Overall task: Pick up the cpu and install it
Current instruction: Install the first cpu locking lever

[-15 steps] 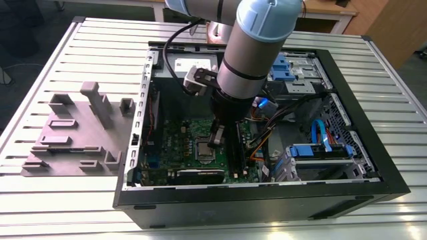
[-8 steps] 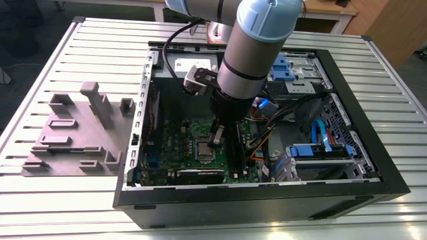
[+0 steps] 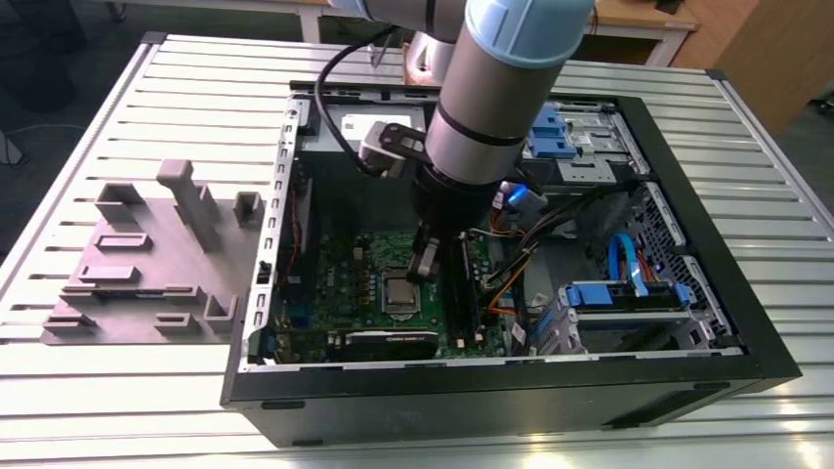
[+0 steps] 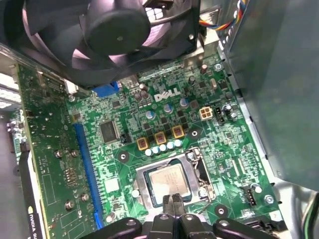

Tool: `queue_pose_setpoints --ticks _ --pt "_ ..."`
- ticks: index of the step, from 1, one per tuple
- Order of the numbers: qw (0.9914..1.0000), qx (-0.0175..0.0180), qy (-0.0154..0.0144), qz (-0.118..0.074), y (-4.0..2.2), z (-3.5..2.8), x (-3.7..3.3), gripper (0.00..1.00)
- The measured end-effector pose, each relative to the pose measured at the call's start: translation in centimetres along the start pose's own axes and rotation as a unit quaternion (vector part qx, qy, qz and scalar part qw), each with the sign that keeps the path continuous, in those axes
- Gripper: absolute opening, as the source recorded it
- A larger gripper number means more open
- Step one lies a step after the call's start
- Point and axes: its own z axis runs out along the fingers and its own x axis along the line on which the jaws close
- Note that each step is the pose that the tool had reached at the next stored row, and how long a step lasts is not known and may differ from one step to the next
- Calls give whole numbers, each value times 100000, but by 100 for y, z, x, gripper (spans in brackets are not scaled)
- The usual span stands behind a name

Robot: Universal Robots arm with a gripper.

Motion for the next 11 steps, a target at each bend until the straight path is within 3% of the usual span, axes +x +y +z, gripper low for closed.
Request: queue_pose_setpoints --ticks 3,5,8,11 --pt "99997 122 -786 47 15 -2 -6 10" --pt "99995 235 -996 89 19 -9 -8 10" --pt "99994 306 -1075 190 23 -39 -4 10" --pt "99989 376 -1427 203 60 -27 7 10"
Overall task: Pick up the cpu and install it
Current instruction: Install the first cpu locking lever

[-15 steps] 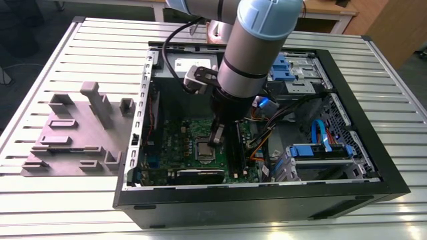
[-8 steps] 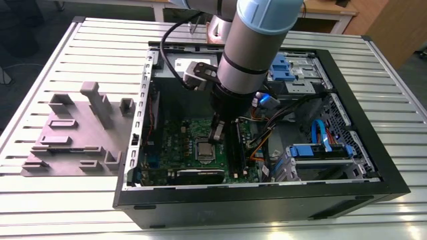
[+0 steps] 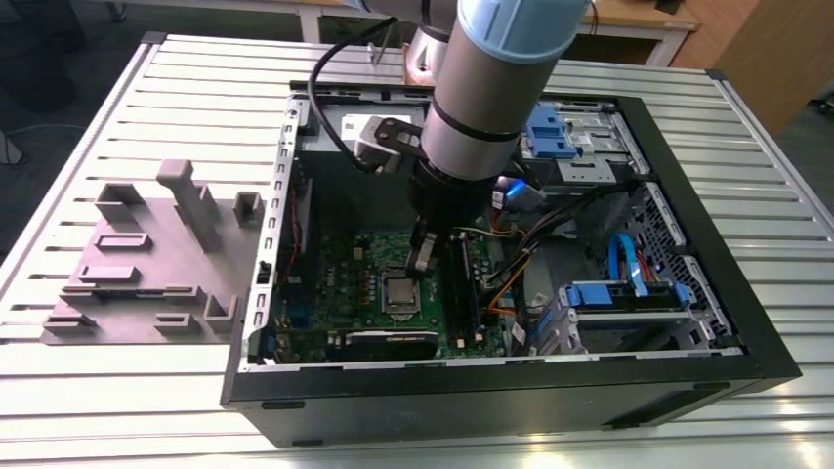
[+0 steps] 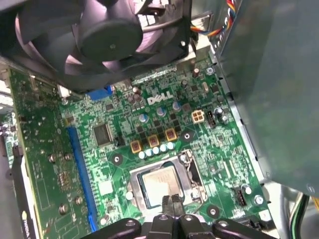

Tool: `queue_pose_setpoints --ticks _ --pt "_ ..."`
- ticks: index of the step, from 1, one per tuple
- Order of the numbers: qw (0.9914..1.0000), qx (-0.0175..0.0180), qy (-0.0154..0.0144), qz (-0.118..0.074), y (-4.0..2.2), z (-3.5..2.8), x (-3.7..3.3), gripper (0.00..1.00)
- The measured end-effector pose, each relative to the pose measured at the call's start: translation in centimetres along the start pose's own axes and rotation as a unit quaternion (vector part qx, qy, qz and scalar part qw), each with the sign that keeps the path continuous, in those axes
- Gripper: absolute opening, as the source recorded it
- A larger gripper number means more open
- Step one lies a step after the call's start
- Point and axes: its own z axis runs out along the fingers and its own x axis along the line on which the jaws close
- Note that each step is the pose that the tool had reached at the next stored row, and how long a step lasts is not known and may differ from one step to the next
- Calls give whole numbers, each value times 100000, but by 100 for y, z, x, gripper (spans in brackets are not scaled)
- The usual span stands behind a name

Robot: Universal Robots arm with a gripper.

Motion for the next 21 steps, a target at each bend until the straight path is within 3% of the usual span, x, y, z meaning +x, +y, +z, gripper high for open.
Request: queue_pose_setpoints --ticks 2,6,7,11,17,21 --pt "100000 36 -22 24 36 20 10 10" --pt "100000 53 -20 21 45 32 13 10" --pt "100000 50 -111 16 47 32 14 10" --pt "99994 -57 -1101 -28 50 30 13 10" --pt "99989 -122 -1488 164 57 -35 21 10" --pt "99983 -194 -1794 212 57 -42 20 10"
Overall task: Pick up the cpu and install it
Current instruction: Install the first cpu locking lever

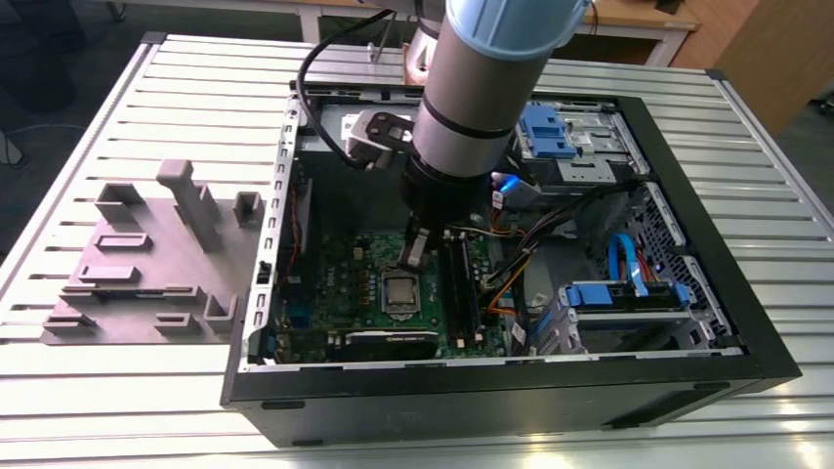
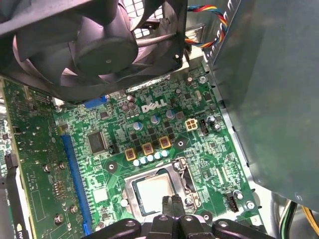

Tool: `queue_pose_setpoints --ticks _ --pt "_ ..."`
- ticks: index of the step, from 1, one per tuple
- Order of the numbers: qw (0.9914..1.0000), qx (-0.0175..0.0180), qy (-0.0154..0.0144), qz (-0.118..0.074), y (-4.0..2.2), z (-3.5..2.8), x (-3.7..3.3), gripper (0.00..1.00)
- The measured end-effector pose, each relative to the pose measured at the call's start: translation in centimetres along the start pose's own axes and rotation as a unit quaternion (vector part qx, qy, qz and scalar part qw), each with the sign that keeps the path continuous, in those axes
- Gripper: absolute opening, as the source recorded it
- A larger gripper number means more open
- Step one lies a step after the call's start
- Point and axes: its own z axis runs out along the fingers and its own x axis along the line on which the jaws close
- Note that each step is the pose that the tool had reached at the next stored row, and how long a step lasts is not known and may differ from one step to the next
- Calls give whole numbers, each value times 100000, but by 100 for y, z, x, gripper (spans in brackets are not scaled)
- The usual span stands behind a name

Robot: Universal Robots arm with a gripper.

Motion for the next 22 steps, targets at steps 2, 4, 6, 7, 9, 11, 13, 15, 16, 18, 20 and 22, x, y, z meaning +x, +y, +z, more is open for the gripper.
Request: queue_pose_setpoints --ticks 2,4,6,7,9,11,13,15,16,18,20,22 --pt "100000 -53 -130 22 -4 0 0 10" --pt "100000 -99 -288 50 -6 3 -5 10" --pt "99999 -122 -350 129 -13 7 -12 10" --pt "99999 -134 -359 247 -22 9 -15 10" --pt "99998 -150 -385 491 -38 16 -22 10" --pt "99997 -163 -397 652 -45 21 -32 10" --pt "99996 -177 -441 720 -46 26 -46 10" --pt "99996 -196 -490 734 -43 29 -60 10" --pt "99996 -200 -501 745 -43 32 -67 10" --pt "99994 -215 -533 916 -54 39 -74 10" --pt "99990 -245 -566 1307 -74 45 -81 10" --pt "99985 -263 -584 1586 -87 47 -85 10"
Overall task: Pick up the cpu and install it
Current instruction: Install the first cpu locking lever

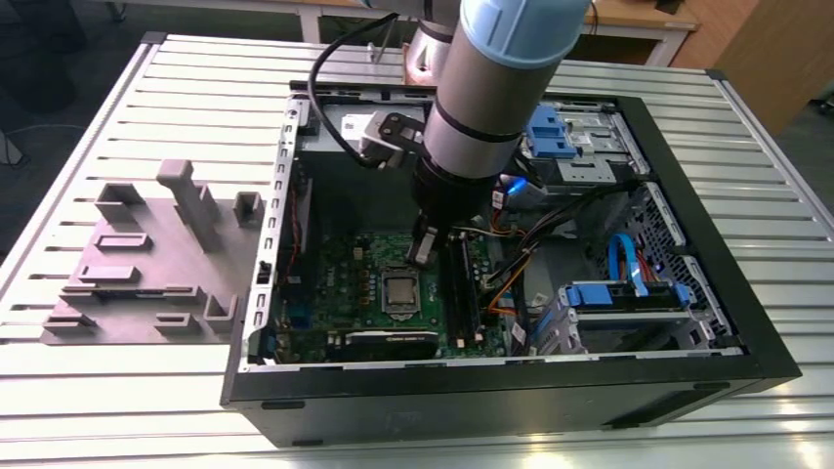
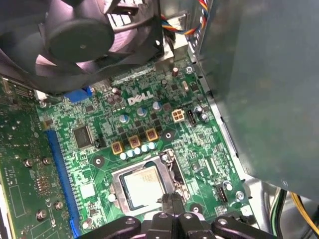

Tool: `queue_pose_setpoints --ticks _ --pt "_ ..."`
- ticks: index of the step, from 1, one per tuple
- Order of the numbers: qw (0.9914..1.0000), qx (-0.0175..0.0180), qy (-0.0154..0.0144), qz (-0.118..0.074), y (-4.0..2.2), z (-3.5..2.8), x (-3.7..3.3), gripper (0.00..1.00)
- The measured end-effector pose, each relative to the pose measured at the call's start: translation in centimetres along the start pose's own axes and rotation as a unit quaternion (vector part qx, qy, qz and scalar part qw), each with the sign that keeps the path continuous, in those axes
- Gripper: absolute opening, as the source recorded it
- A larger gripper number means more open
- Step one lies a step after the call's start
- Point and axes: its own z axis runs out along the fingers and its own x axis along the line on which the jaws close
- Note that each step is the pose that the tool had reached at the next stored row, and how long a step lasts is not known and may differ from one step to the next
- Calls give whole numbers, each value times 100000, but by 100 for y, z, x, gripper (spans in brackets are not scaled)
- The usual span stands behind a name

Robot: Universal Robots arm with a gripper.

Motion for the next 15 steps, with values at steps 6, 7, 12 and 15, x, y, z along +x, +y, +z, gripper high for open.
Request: queue_pose_setpoints --ticks 6,7,12,15 --pt "100000 -18 -46 140 -6 6 9 10" --pt "99999 -37 -61 319 -9 9 16 10" --pt "99993 -98 -149 1183 -27 31 56 10" --pt "99986 -135 -218 1642 -40 55 60 10"
